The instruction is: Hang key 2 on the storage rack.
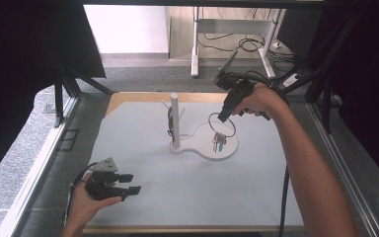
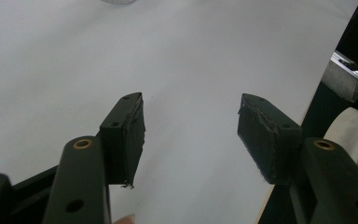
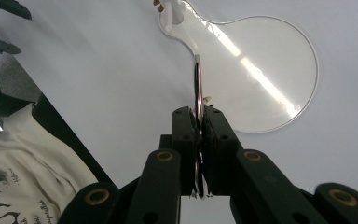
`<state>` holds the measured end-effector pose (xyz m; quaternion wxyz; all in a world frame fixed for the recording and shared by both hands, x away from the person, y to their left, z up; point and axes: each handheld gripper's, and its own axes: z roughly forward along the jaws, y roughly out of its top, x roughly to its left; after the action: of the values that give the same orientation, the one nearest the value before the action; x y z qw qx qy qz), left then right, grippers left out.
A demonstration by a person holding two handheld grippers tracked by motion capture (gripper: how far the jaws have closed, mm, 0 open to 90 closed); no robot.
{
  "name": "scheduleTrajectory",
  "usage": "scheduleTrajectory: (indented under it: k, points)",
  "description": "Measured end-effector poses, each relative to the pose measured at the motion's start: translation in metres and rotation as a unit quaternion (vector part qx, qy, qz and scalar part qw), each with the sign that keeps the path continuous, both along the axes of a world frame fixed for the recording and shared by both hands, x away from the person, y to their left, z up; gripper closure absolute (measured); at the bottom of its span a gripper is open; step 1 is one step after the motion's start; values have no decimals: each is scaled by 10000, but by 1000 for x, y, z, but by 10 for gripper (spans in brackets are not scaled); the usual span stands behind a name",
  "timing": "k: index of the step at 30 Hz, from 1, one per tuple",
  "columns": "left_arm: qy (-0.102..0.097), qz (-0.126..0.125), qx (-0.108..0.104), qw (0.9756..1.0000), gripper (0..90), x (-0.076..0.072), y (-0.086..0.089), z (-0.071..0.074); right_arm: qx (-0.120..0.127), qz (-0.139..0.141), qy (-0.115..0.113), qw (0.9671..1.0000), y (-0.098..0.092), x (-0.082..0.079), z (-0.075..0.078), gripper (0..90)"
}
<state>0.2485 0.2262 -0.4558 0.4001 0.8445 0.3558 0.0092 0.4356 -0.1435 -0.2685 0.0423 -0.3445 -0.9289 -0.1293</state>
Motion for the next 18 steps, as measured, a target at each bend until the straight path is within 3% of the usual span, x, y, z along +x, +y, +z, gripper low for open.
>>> scheduleTrajectory:
  k: [6, 18]
  points:
    - [-6, -8, -9, 10000, 416, 0, 1, 0, 85, -91, 7, 9999, 5, 9, -4, 840]
    - [-16, -34, -86, 10000, 416, 0, -2, 1, -53, -136, -39, 9999, 22, 22, -13, 839]
